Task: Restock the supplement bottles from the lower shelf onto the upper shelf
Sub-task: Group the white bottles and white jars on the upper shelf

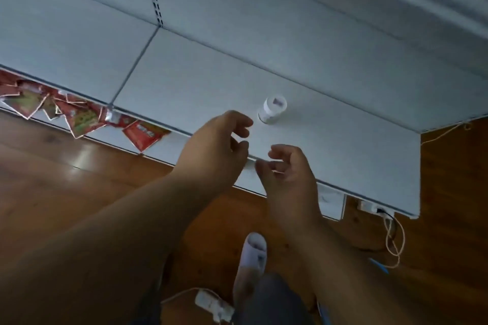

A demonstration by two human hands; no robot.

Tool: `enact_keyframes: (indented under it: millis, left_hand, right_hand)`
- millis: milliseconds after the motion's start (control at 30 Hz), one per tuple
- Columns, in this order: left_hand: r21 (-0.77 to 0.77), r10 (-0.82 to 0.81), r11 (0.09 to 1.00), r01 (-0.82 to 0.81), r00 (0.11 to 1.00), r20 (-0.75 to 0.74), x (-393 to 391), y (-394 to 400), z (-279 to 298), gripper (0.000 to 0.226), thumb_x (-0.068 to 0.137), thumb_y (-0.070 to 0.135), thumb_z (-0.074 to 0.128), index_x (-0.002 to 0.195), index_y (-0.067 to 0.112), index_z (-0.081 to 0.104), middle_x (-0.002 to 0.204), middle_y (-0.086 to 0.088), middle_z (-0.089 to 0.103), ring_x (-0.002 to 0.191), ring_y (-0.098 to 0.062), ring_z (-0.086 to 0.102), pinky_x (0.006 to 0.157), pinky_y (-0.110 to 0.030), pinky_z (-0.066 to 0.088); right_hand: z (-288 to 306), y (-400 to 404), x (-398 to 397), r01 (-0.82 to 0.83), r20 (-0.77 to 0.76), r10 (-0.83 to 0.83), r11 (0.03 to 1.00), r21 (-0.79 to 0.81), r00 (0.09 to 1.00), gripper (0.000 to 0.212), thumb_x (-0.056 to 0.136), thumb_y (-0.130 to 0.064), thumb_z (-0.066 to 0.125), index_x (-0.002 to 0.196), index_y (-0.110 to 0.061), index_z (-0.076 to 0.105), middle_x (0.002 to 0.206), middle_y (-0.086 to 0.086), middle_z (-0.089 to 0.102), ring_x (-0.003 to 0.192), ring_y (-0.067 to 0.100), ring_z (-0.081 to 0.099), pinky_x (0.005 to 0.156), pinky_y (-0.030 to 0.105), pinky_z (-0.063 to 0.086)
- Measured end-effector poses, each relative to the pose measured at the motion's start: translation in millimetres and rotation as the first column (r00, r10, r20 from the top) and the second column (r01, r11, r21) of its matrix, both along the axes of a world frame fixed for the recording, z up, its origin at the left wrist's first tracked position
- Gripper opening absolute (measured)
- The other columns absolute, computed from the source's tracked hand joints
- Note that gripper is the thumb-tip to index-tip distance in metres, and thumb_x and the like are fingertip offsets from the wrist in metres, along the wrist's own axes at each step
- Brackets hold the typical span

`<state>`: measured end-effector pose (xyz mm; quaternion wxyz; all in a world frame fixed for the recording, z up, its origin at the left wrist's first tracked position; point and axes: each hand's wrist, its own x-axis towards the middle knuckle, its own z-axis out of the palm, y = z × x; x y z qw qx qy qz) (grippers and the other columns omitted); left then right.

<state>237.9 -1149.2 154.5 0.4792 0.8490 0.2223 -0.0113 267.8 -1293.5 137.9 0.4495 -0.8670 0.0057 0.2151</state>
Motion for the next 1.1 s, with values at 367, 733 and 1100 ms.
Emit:
enact_keyframes:
  millis: [367, 733, 1100]
  left_hand:
    - [-0.235, 0.136, 0.961, -0.147, 0.989, -0.063, 119, -3, -157, 0.047, 0.095, 0.009, 0.055, 0.138, 0.028, 0.054, 0.136, 0.01, 0.058, 0.117, -0.018, 0.061, 0.103, -0.035, 0.049]
    - [-0.329, 0.038, 0.942, -0.07, 0.994, -0.103, 81, 8, -105, 0.047, 0.09, -0.003, 0.054, 0.119, 0.032, 0.065, 0.106, 0.009, 0.07, 0.082, -0.016, 0.067, 0.059, -0.024, 0.051]
    - [-0.672, 0.198, 0.697, -0.25, 0.968, -0.155, -102, 22, 80, 0.026, 0.09, 0.012, 0.064, 0.116, 0.012, 0.064, 0.11, -0.01, 0.071, 0.102, -0.027, 0.07, 0.091, -0.042, 0.055]
  right_hand:
    - [-149, -10, 138, 0.014, 0.042, -0.009, 0.994, -0.106, 0.999, 0.066, 0.092, -0.027, 0.069, 0.148, -0.021, 0.036, 0.146, -0.001, 0.047, 0.131, 0.016, 0.049, 0.102, 0.031, 0.042]
    - [-103, 1, 106, -0.025, -0.004, 0.025, 0.998, 0.061, 1.0, 0.042, 0.084, -0.044, 0.074, 0.115, -0.021, 0.056, 0.108, -0.003, 0.068, 0.095, 0.016, 0.067, 0.072, 0.029, 0.05]
    - [87, 29, -37, -0.024, -0.326, 0.142, 0.94, 0.341, 0.934, 0.082, 0.058, -0.076, 0.075, 0.11, -0.015, 0.06, 0.104, 0.005, 0.072, 0.092, 0.018, 0.071, 0.066, 0.027, 0.053]
